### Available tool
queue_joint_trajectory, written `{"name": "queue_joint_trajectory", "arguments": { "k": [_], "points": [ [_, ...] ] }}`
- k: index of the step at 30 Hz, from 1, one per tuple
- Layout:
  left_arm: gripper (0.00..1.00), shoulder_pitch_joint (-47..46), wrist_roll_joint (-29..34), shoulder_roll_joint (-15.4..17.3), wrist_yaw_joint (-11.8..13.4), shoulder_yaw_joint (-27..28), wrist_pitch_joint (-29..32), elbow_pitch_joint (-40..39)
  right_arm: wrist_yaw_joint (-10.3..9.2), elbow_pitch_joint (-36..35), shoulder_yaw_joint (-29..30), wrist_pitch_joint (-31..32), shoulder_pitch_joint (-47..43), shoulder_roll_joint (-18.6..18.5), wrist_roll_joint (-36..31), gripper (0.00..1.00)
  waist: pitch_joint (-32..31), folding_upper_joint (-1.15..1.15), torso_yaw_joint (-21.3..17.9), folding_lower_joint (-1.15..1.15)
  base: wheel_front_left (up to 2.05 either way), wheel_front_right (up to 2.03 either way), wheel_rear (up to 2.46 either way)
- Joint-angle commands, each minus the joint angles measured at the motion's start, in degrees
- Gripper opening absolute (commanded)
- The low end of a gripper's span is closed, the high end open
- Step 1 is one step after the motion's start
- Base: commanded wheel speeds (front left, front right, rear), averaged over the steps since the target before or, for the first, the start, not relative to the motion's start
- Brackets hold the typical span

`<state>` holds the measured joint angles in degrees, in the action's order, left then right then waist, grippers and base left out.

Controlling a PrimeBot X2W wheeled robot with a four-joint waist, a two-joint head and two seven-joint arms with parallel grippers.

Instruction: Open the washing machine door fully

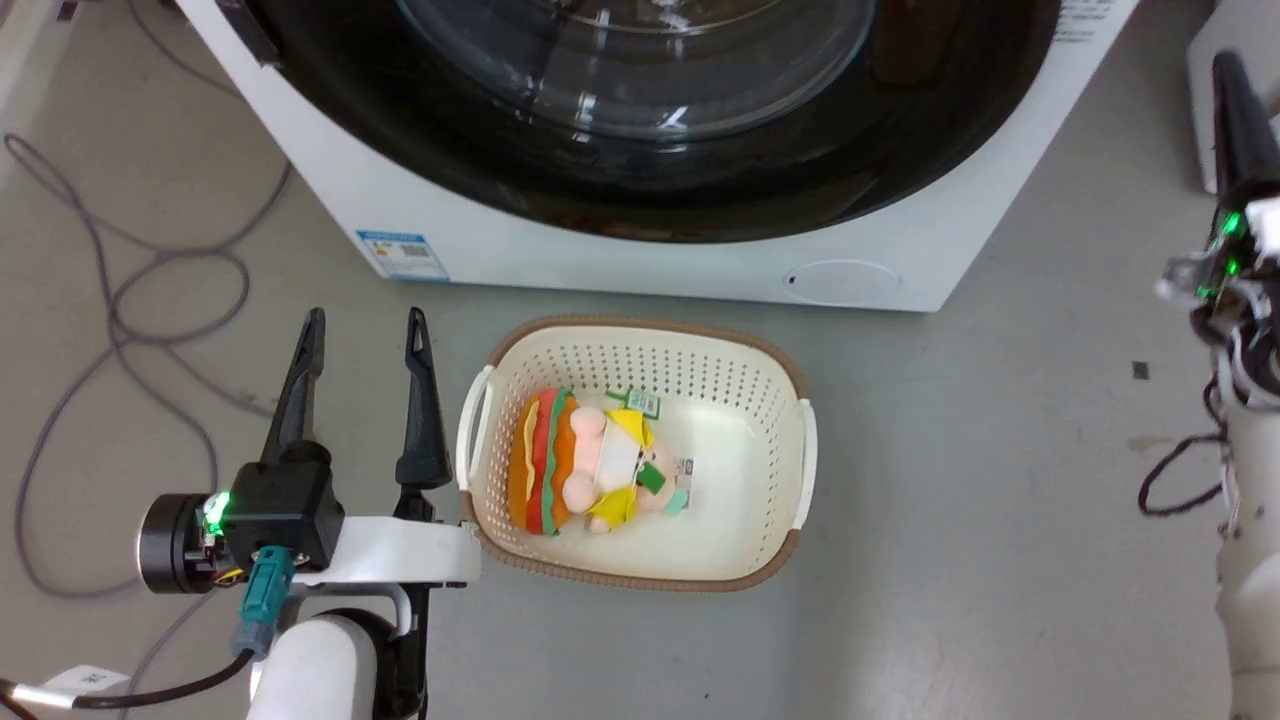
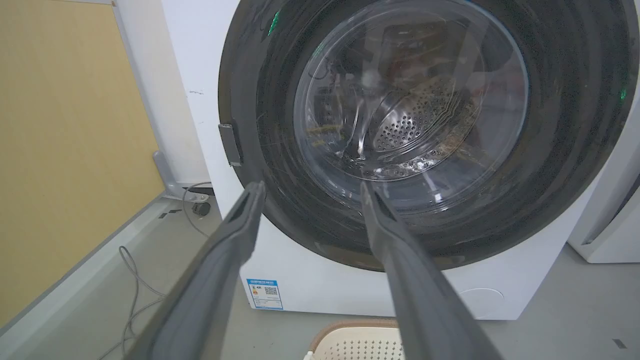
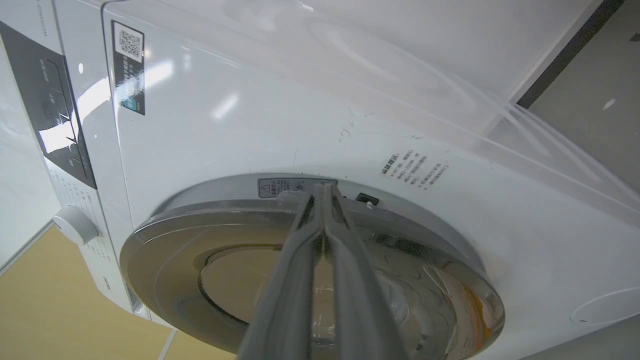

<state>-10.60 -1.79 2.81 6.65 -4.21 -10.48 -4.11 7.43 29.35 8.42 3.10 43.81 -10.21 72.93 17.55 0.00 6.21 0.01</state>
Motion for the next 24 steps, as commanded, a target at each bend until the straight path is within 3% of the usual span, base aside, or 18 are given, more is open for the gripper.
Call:
{"name": "queue_joint_trajectory", "arguments": {
  "k": [1, 15, 24],
  "points": [
    [1.00, -1.01, -0.25, 0.06, 0.40, -0.13, -0.54, -0.46, 0.05, 1.16, -0.17, 0.14, 2.41, -0.68, 1.68, 0.00, 0.97, 0.00, 0.73, -0.01, 0.00, 0.00, 0.00],
    [1.00, -3.67, -1.44, 0.06, 2.10, -1.73, -2.22, -1.30, 0.05, 9.51, -2.64, 2.01, 15.74, -2.89, 7.33, 0.00, 6.22, 0.00, 3.73, -0.01, 0.00, 0.00, 0.00],
    [1.00, -5.03, -1.79, 0.07, 2.77, -2.13, -3.29, -1.30, 0.05, 12.52, -5.63, 8.64, 19.96, -3.99, 12.11, 0.00, 7.82, 0.00, 5.08, -0.01, 0.00, 0.00, 0.00]
  ]
}}
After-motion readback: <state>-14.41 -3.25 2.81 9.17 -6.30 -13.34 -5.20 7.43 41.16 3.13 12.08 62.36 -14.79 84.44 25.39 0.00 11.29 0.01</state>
